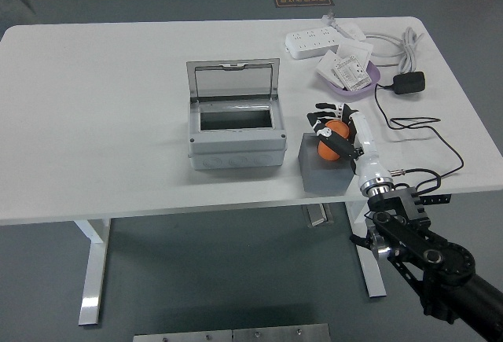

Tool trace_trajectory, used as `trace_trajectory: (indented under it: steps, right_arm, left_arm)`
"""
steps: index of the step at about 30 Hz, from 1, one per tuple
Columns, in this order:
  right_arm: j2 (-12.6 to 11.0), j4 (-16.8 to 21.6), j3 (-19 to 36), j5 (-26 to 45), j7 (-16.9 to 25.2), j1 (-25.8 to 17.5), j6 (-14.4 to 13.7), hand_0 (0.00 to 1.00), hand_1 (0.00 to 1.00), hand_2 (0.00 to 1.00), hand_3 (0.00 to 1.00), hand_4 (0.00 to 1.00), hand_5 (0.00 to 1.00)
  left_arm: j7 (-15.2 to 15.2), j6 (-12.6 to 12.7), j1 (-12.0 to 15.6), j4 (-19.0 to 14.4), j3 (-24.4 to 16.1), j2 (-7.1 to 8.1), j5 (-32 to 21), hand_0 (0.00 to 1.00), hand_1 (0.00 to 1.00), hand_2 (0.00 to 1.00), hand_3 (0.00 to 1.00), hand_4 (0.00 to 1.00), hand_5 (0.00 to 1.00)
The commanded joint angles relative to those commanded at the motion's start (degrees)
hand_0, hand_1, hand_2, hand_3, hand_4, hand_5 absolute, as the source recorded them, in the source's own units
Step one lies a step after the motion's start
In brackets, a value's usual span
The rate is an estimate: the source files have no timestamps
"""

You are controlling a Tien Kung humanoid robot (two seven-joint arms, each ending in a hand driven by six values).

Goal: Fetch the battery,place it into the box,close the lid of the box

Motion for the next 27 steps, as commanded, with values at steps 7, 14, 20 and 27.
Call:
trace_trajectory:
  steps: [7,14,20,27]
  right_arm:
    - [-0.1,-0.1,-0.6,-0.8,-0.1,-0.2,-0.5,0.627,0.608,0.574,0.625,0.699,0.257]
    - [-0.2,-0.2,-1.2,-1.3,-0.5,-0.4,-0.6,0.523,0.534,0.539,0.609,0.575,0.190]
    - [-0.3,-0.4,-1.4,-1.1,-0.4,-0.4,-0.5,0.529,0.519,0.529,0.599,0.425,0.097]
    - [-0.3,-0.6,-1.7,-0.6,-0.5,-0.5,-0.4,0.520,0.511,0.501,0.582,0.285,0.082]
  left_arm:
    - [0.1,0.0,0.0,0.0,-0.4,-0.02,0.5,0.573,0.587,0.504,0.555,0.523,0.002]
    - [0.1,-0.1,0.0,0.0,-0.8,0.00,1.0,0.573,0.587,0.504,0.555,0.523,0.002]
    - [0.1,0.0,-0.1,0.0,-1.1,0.00,1.4,0.573,0.587,0.504,0.555,0.523,0.002]
    - [-0.2,0.2,-0.1,0.0,-1.3,0.01,1.5,0.573,0.587,0.504,0.555,0.523,0.002]
